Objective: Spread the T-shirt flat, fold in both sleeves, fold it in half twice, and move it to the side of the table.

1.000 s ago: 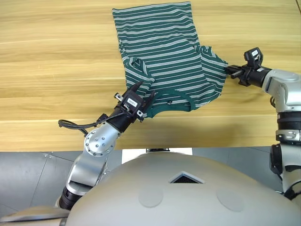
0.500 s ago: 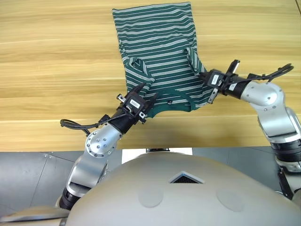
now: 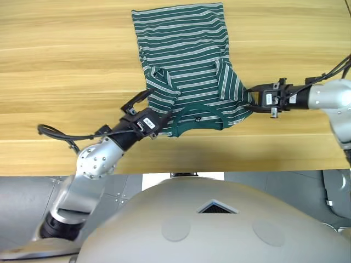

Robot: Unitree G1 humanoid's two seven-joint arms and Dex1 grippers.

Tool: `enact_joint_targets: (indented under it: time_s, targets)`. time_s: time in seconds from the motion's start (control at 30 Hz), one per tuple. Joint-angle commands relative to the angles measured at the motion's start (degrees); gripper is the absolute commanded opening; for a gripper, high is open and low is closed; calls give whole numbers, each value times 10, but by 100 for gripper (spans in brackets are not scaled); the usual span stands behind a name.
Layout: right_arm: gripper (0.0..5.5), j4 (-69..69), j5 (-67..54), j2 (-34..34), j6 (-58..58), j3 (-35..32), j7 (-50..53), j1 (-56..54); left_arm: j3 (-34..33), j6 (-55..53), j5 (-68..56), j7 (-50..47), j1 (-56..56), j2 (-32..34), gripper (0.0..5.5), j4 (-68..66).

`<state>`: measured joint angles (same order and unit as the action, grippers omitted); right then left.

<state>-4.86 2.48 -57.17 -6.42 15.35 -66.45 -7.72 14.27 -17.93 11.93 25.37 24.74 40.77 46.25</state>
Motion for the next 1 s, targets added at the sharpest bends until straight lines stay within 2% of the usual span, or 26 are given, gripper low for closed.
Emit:
enact_joint_targets:
  time_s: [0.03, 0.17, 0.23, 0.43, 0.57, 0.83, 1.0]
  targets:
    - [306, 27, 7, -30, -64, 3, -49, -23, -4, 33, -15, 75, 13, 53, 416, -22]
    - [390, 40, 20, -15, -103, 19, -56, -25, 33, 41, -4, 139, 12, 83, 492, -28]
    - [419, 63, 42, 5, -125, 29, -40, -36, 50, 56, 22, 149, 7, 90, 508, -46]
    - [424, 128, 129, 42, -151, 67, -5, -65, 89, 61, 87, 159, -38, 73, 508, -91]
    - [353, 143, 150, 42, -140, 79, -7, -68, 90, 55, 84, 157, -70, 49, 508, -116]
    - [206, 145, 137, 51, -126, 88, -29, -79, 83, 45, 58, 171, -66, 40, 368, -133]
    - [106, 141, 117, 67, -112, 83, -36, -83, 39, 52, 11, 177, -61, 44, 276, -164]
